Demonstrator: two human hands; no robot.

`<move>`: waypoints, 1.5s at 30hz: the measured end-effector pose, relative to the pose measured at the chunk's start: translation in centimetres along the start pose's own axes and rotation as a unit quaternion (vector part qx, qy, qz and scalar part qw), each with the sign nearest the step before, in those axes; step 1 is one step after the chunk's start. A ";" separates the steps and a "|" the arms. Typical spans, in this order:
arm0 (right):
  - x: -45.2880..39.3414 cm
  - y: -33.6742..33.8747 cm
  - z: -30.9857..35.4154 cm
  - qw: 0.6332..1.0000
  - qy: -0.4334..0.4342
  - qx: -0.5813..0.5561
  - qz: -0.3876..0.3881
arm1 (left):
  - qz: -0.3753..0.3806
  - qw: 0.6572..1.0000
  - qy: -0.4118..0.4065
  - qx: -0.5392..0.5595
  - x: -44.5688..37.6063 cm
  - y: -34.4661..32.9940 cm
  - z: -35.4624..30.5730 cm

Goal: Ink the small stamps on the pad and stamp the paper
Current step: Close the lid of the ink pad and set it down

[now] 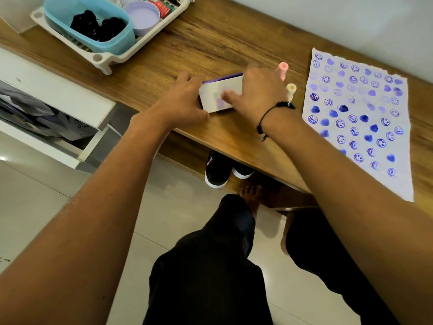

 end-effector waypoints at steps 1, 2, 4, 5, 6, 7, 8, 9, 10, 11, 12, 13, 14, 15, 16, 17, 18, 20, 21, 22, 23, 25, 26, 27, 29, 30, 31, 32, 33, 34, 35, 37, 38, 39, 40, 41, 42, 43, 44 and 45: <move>0.2 -0.4 0.5 1.000 -0.003 0.014 0.005 | -0.001 1.000 0.000 0.009 0.1 0.1 0.0; 0.4 -1.1 0.9 0.999 -0.006 0.031 0.018 | -0.002 1.000 0.001 0.019 0.2 0.3 0.0; 0.7 -2.5 1.4 0.998 -0.023 0.049 0.042 | 0.000 0.999 0.011 0.040 0.4 0.3 0.1; 0.9 -2.9 1.4 0.997 -0.040 0.043 0.044 | 0.005 0.998 0.018 0.054 0.4 0.2 0.2; 1.0 -3.1 1.4 0.997 -0.058 0.031 0.040 | 0.008 0.997 0.026 0.069 0.4 0.2 0.4; 1.0 -3.2 1.3 0.997 -0.070 0.020 0.034 | 0.009 0.996 0.030 0.082 0.4 0.2 0.6; 0.9 -3.2 1.2 0.997 -0.077 0.013 0.029 | 0.008 0.995 0.034 0.094 0.4 0.2 0.6; 0.9 -3.2 1.3 0.996 -0.079 0.007 0.028 | 0.006 0.994 0.039 0.103 0.4 0.2 0.8; 0.7 -3.2 1.4 0.996 -0.080 0.004 0.031 | 0.003 0.993 0.044 0.109 0.3 0.2 0.9; 0.6 -3.3 1.4 0.996 -0.081 0.005 0.034 | 0.002 0.993 0.047 0.113 0.2 0.2 0.9; 0.5 -3.3 1.4 0.996 -0.083 0.007 0.037 | 0.002 0.992 0.048 0.115 0.1 0.2 0.9; 0.3 -3.4 1.4 0.995 -0.087 0.007 0.039 | 0.003 0.992 0.050 0.118 0.0 0.2 0.8; 0.3 -3.4 1.4 0.995 -0.091 0.006 0.040 | 0.003 0.992 0.052 0.119 -0.1 0.2 0.8; 0.2 -3.4 1.4 0.995 -0.094 0.003 0.040 | 0.002 0.992 0.054 0.117 -0.3 0.2 0.7; 0.2 -3.4 1.4 0.995 -0.097 -0.002 0.039 | 0.001 0.992 0.054 0.112 -0.4 0.3 0.7; 0.2 -3.4 1.4 0.994 -0.099 -0.008 0.036 | 0.000 0.993 0.052 0.105 -0.4 0.4 0.6; 0.3 -3.3 1.4 0.994 -0.102 -0.016 0.030 | 0.000 0.994 0.051 0.097 -0.5 0.4 0.5; 0.5 -3.0 1.2 0.994 -0.105 -0.028 0.012 | -0.003 0.995 0.050 0.082 -0.5 0.5 0.4; 0.7 -2.9 1.1 0.994 -0.104 -0.028 0.005 | -0.005 0.996 0.051 0.078 -0.5 0.5 0.3; 0.8 -2.8 1.0 0.994 -0.103 -0.026 0.002 | -0.005 0.996 0.052 0.077 -0.5 0.5 0.2; 1.0 -2.8 1.0 0.995 -0.101 -0.025 0.001 | -0.006 0.996 0.052 0.078 -0.5 0.6 0.1; 1.1 -2.7 0.8 0.995 -0.097 -0.023 -0.006 | -0.008 0.996 0.051 0.077 -0.4 0.6 0.1; 1.1 -2.6 0.7 0.995 -0.098 -0.023 -0.010 | -0.007 0.996 0.052 0.076 -0.3 0.6 0.1; 1.2 -2.6 0.5 0.995 -0.099 -0.024 -0.012 | -0.006 0.996 0.053 0.074 -0.2 0.6 0.1; 1.3 -2.7 0.3 0.994 -0.107 -0.027 -0.004 | -0.005 0.996 0.053 0.071 -0.1 0.6 0.1; 1.3 -2.8 0.1 0.993 -0.113 -0.031 0.004 | -0.005 0.996 0.054 0.069 -0.1 0.6 0.1; 1.2 -2.9 0.0 0.992 -0.118 -0.034 0.012 | -0.007 0.996 0.057 0.067 -0.2 0.6 0.0; 1.2 -3.0 0.0 0.992 -0.120 -0.034 0.019 | -0.008 0.996 0.060 0.065 -0.2 0.6 0.0; 1.2 -3.1 0.0 0.992 -0.119 -0.032 0.024 | -0.007 0.996 0.061 0.066 -0.2 0.6 -0.1; 1.1 -3.1 0.0 0.992 -0.117 -0.032 0.026 | -0.007 0.996 0.060 0.068 -0.2 0.6 -0.2; 1.1 -3.1 0.1 0.992 -0.115 -0.034 0.025 | -0.006 0.996 0.059 0.071 -0.2 0.5 -0.3; 1.1 -3.0 0.2 0.993 -0.112 -0.046 0.016 | -0.006 0.995 0.056 0.077 -0.2 0.5 -0.4; 1.1 -2.9 0.3 0.992 -0.111 -0.052 0.008 | -0.006 0.995 0.056 0.080 -0.3 0.4 -0.5; 1.1 -2.7 0.2 0.992 -0.110 -0.055 -0.001 | -0.006 0.995 0.055 0.083 -0.3 0.4 -0.6; 1.1 -2.5 0.1 0.992 -0.110 -0.054 -0.008 | -0.007 0.995 0.055 0.083 -0.3 0.4 -0.6; 1.1 -2.4 0.0 0.992 -0.112 -0.053 -0.011 | -0.008 0.995 0.056 0.082 -0.3 0.4 -0.6; 1.1 -2.3 -0.2 0.992 -0.114 -0.053 -0.009 | -0.009 0.995 0.057 0.080 -0.3 0.4 -0.6; 1.2 -2.3 -0.3 0.992 -0.116 -0.054 -0.005 | -0.010 0.995 0.057 0.079 -0.4 0.4 -0.6; 1.2 -2.4 -0.4 0.992 -0.115 -0.053 0.000 | -0.009 0.995 0.058 0.078 -0.4 0.4 -0.6; 1.3 -2.4 -0.4 0.992 -0.111 -0.053 0.001 | -0.009 0.995 0.059 0.076 -0.4 0.3 -0.5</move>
Point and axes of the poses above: each hand's wrist, its own x-axis away from the middle knuckle, its own y-axis out of the back of the hand, z = x × y, the point moved 8 cm from there along -x, towards the middle knuckle, and after that the axes turned 4 degrees about y, right-handed, at the moved point
